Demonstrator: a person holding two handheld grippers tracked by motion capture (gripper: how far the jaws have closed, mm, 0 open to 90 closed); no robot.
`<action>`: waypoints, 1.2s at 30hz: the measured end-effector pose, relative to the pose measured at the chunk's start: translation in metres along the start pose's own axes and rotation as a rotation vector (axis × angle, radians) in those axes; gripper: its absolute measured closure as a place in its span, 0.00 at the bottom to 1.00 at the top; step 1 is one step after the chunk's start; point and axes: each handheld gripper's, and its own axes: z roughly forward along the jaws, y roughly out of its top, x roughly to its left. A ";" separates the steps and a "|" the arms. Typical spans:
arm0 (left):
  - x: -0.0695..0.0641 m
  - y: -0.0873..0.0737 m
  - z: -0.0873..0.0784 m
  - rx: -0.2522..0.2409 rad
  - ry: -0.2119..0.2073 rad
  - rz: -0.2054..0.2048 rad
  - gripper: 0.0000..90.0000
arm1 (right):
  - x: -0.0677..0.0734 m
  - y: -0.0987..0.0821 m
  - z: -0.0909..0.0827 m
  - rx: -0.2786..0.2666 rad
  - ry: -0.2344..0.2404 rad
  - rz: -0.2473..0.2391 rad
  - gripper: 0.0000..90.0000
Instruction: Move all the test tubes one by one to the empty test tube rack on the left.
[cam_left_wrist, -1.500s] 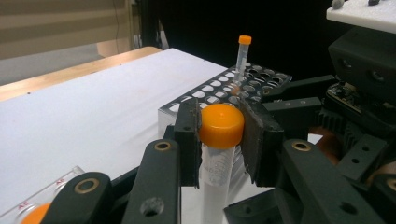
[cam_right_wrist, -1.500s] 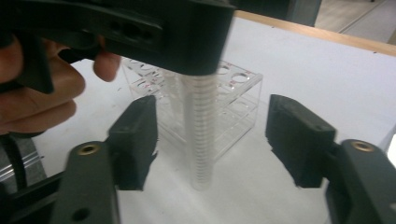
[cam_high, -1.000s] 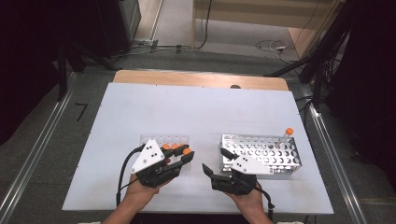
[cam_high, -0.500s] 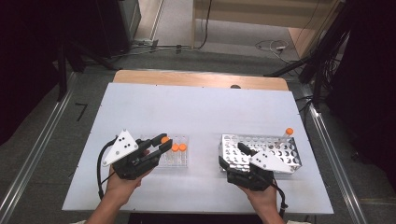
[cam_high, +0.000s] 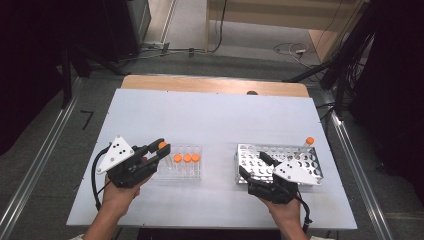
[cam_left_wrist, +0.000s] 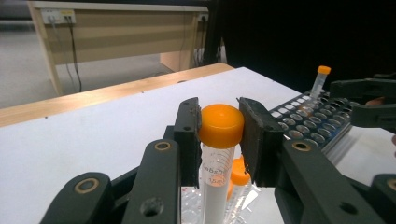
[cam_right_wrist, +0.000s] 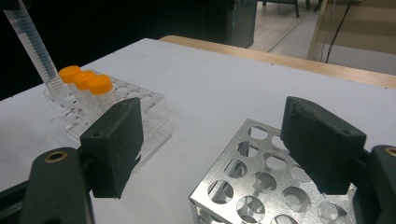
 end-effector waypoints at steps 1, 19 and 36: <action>0.001 0.000 0.000 -0.001 0.002 0.001 0.78 | 0.000 0.000 0.000 0.000 0.000 -0.001 0.22; 0.006 -0.012 0.012 0.003 0.026 0.016 0.78 | 0.000 -0.001 0.000 0.003 -0.001 0.008 0.22; 0.003 -0.029 0.019 0.026 0.026 0.043 0.78 | -0.001 -0.001 -0.001 -0.001 -0.002 0.008 0.22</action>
